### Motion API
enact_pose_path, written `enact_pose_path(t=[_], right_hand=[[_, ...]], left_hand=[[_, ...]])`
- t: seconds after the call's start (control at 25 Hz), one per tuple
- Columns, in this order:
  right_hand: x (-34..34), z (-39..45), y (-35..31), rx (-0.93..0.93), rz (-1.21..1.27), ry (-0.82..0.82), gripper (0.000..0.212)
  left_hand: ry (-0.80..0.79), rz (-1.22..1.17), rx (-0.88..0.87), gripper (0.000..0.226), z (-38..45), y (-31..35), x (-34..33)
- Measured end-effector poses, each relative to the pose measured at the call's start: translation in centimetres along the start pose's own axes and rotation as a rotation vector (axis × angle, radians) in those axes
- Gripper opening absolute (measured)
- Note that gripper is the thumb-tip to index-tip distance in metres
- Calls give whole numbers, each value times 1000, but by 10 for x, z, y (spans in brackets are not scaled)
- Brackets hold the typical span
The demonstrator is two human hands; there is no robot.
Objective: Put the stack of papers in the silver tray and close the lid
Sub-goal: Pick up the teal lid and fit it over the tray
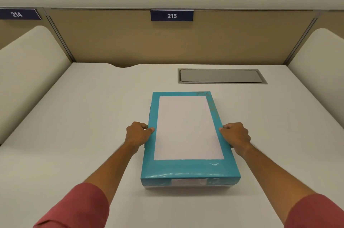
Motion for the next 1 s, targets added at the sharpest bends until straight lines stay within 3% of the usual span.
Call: enact_pose_path(t=[0.48, 1.0], right_hand=[[-15, 16, 18, -73, 56, -160, 28], [-19, 24, 18, -47, -5, -106, 24]], left_hand=[[-5, 46, 32, 29, 6, -9, -6], [-43, -42, 135, 21, 12, -17, -5]])
Point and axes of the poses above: each hand's wrist, its own z-axis towards the middle knuckle, its own x-axis out of the back of the hand, y = z × x, the point moved 9 cm from there along z, towards the middle knuckle, and after that the axes turned 10 degrees about -y, right-handed, at the moved point
